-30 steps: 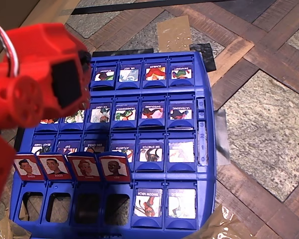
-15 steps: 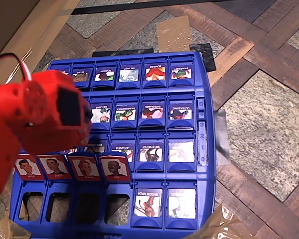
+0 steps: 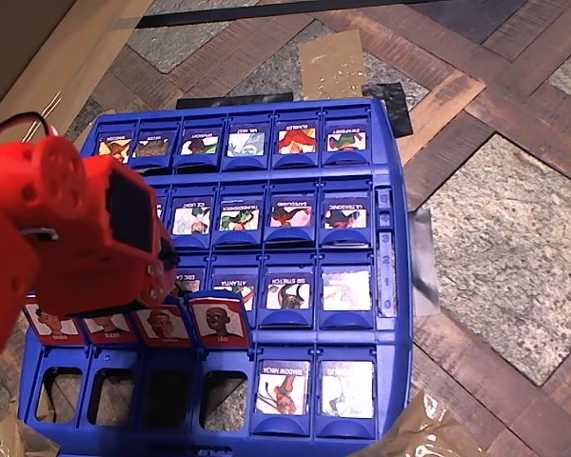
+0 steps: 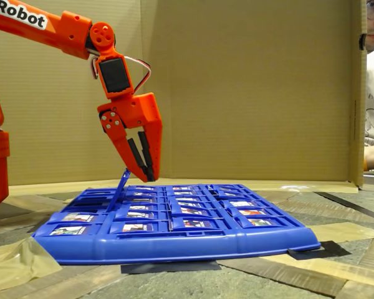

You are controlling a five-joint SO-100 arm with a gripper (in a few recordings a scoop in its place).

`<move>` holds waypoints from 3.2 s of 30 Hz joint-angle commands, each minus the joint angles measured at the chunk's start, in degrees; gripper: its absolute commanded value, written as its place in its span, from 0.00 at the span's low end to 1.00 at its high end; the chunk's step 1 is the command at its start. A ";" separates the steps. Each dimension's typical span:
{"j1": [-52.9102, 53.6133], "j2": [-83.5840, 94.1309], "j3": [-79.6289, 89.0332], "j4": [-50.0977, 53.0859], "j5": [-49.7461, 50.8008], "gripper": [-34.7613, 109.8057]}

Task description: Flip A2.

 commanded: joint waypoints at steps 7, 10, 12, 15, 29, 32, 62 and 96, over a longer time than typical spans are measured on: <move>0.97 -0.18 -4.57 9.32 1.23 0.24; 1.05 -0.18 -5.19 12.13 0.97 0.24; 1.14 -0.18 -5.54 13.54 0.88 0.24; 1.85 0.35 -6.06 12.39 1.23 0.24; 2.81 12.48 -1.23 -14.06 1.67 0.24; 2.81 17.23 3.96 -23.38 1.67 0.24; 0.44 69.87 50.89 -99.14 3.16 0.24; -3.52 80.51 60.12 -169.80 2.90 0.25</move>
